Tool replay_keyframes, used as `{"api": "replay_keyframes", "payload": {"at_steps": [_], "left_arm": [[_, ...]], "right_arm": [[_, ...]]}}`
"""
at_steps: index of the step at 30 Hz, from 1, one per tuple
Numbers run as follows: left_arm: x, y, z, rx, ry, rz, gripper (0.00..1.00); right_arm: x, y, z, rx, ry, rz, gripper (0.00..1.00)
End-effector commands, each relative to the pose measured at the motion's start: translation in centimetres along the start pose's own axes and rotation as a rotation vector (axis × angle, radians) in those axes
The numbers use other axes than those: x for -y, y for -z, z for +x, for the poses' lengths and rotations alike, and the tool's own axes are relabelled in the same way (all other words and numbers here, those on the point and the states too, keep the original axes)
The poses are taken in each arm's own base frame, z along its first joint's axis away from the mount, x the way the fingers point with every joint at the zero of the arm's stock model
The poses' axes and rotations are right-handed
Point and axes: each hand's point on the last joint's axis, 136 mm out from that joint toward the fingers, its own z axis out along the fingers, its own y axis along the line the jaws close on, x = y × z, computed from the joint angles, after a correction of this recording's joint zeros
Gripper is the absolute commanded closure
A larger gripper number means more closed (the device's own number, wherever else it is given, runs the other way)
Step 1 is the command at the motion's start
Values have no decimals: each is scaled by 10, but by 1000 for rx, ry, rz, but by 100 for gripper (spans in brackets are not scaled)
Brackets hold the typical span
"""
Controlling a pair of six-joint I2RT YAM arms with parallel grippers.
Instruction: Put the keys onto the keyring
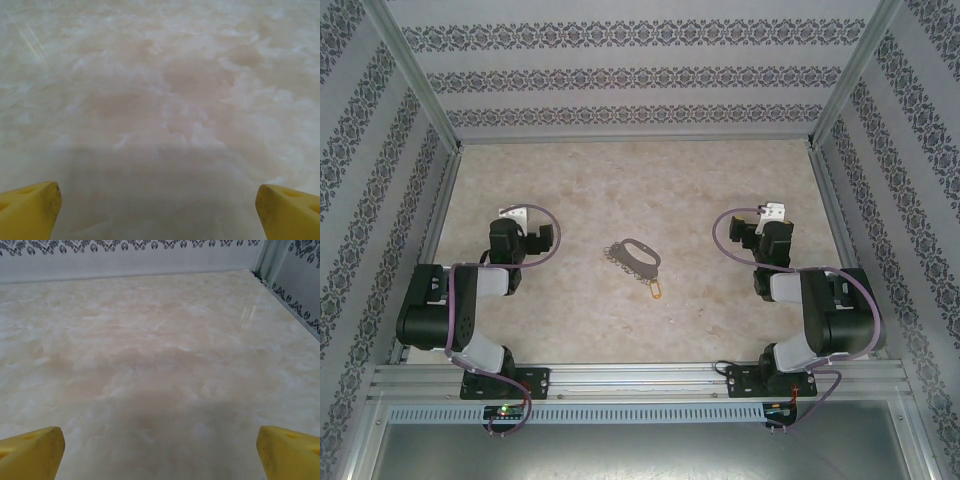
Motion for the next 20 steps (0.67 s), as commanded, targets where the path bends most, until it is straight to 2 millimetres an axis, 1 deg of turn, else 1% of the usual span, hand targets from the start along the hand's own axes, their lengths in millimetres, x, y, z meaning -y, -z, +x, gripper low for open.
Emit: {"api": "replay_keyframes", "payload": {"at_steps": [1,4,20], "left_arm": [[2,1,-11,74,-20,34,0],[2,1,-10,78,-20,32,0],[2,1,-11,80,-23,31,0]], "right_arm": [[0,-1,-12,49,17,19,2],[-9,-1,-13,48,39,-15,2],[-8,-2,-12,40,31,-33,2]]}}
